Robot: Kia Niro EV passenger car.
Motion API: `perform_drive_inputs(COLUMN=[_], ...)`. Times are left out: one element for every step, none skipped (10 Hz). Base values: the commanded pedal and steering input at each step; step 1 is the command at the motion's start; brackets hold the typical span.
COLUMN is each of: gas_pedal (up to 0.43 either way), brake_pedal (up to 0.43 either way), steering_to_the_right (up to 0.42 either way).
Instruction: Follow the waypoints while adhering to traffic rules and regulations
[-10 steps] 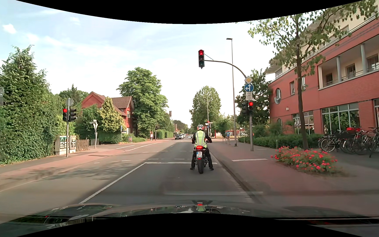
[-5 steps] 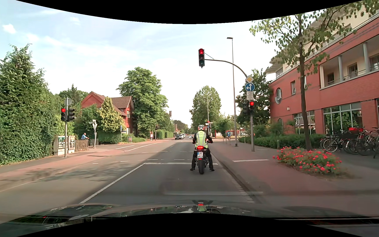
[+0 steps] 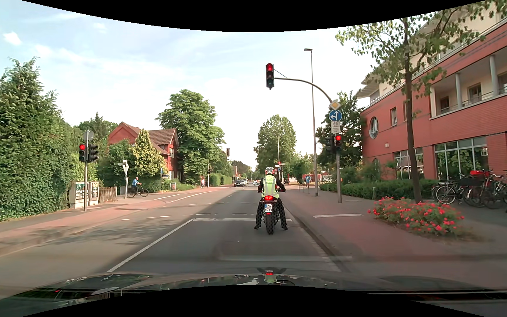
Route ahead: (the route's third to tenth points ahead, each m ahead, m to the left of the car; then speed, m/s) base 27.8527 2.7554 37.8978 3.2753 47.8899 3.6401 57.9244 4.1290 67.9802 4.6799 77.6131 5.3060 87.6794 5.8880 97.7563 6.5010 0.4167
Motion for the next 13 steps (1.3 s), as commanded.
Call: perform_drive_inputs(gas_pedal=[0.0,0.0,0.0,0.0,0.0,0.0,0.0,0.0,0.0,0.0,0.0,0.0,0.0], brake_pedal=[0.067,0.098,0.128,0.146,0.152,0.152,0.152,0.134,0.122,0.128,0.146,0.171,0.177], steering_to_the_right=[-0.056,-0.059,-0.059,-0.06,-0.061,-0.062,-0.063,-0.065,-0.066,-0.07,-0.073,-0.074,-0.074])
